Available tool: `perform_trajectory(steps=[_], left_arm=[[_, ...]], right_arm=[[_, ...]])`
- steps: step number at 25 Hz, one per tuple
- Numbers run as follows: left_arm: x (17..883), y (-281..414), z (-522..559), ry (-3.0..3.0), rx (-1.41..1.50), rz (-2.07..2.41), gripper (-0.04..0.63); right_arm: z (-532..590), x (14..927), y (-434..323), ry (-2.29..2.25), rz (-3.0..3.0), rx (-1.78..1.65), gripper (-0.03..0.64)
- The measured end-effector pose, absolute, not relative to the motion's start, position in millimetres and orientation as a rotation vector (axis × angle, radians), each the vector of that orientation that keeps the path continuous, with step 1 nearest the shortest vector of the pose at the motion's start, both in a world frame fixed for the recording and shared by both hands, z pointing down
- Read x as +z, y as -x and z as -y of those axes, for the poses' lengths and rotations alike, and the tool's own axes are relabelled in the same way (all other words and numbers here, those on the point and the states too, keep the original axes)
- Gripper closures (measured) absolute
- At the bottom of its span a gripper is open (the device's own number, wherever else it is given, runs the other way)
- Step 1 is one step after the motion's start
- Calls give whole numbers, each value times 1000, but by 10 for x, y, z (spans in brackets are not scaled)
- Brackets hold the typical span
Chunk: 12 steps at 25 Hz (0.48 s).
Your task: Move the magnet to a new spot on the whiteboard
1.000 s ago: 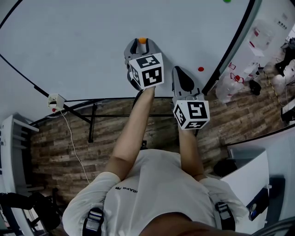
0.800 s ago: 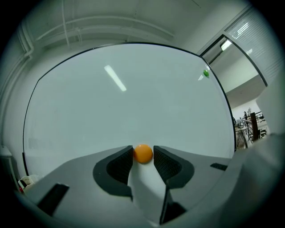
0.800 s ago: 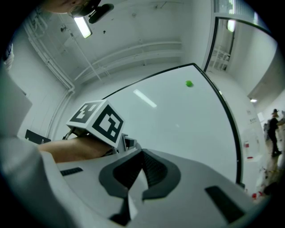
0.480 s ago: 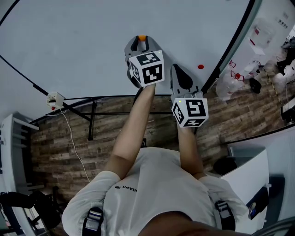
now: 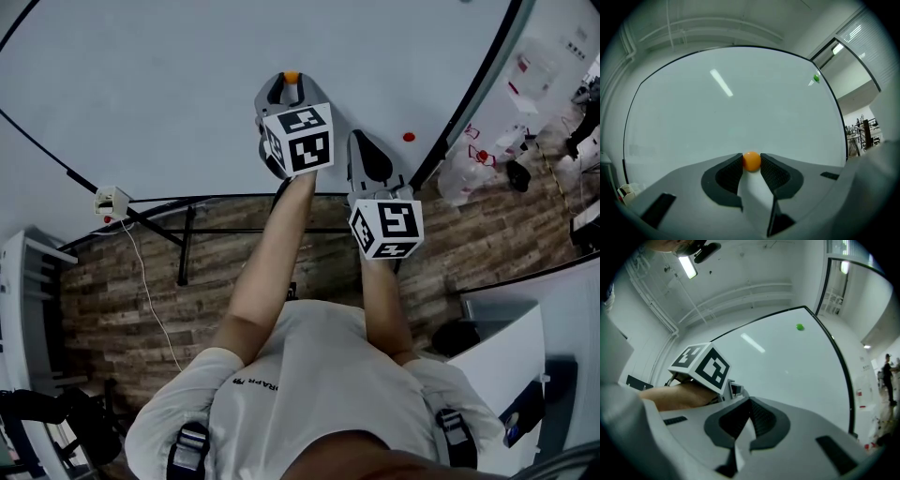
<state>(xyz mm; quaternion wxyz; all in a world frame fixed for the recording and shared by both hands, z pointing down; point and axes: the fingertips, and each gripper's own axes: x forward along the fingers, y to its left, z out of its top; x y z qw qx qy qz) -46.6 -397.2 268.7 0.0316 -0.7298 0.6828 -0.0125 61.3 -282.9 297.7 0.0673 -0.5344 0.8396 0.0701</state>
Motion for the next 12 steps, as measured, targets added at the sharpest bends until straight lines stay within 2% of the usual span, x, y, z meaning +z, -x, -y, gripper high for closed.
perform_trajectory(steps=[12], left_arm=[[2683,479,3949,2277,-32,-2085,476]], right_arm=[[2772,2956,-617,1634,-2530,231,604]])
